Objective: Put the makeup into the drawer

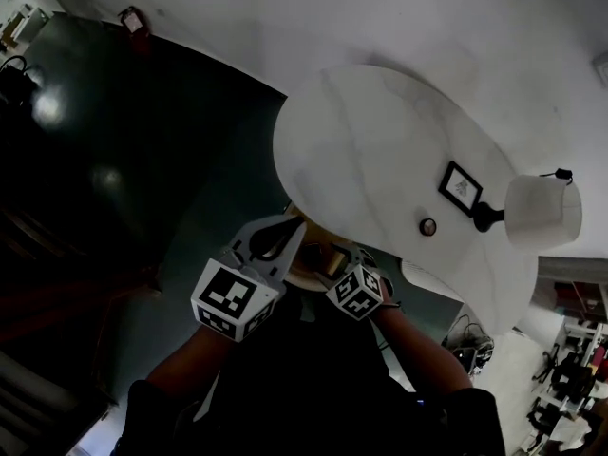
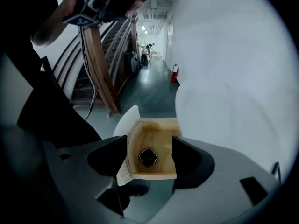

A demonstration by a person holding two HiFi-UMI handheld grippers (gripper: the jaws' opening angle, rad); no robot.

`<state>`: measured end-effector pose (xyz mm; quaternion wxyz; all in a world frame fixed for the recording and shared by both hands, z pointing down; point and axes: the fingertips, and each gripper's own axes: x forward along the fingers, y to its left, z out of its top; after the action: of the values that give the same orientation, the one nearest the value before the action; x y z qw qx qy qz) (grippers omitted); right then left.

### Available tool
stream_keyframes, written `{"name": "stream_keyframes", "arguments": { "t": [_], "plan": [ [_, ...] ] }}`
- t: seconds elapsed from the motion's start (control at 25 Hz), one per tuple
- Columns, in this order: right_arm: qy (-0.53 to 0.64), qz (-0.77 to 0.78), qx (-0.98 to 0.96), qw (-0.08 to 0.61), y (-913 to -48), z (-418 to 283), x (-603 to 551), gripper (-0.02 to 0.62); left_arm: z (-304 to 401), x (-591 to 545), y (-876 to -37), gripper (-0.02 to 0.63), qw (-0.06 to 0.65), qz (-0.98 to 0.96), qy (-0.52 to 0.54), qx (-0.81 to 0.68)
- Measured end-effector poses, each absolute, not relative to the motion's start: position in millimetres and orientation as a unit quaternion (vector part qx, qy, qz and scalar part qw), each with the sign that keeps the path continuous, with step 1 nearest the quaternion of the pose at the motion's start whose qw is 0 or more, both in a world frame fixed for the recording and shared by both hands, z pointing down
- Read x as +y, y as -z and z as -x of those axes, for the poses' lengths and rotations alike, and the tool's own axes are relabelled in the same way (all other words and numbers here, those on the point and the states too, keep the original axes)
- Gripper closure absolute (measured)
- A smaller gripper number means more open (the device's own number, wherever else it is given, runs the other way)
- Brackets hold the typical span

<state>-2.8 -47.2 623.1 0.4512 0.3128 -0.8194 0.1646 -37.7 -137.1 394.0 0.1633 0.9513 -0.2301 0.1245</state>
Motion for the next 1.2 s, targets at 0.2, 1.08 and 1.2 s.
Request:
{"name": "stream_keyframes", "arguments": {
  "t": [0.2, 1.08, 1.2],
  "plan": [
    [-0.172, -0.384, -0.826, 0.376, -561, -29, -47, 0.316, 1, -123, -374, 0.595, 0.144, -0.964, -0.113, -0.195],
    [-0.111, -0.545, -0.819, 0.141, -376, -213, 22, 0.324, -146, -34, -308, 0.595, 0.102, -0.982, -0.087, -0.137],
    [-0.093, -0.56, -0.813, 0.131, -362, -230, 29, 0.43, -159, -26, -310, 0.595, 0.104, -0.982, -0.088, -0.13]
  ]
}}
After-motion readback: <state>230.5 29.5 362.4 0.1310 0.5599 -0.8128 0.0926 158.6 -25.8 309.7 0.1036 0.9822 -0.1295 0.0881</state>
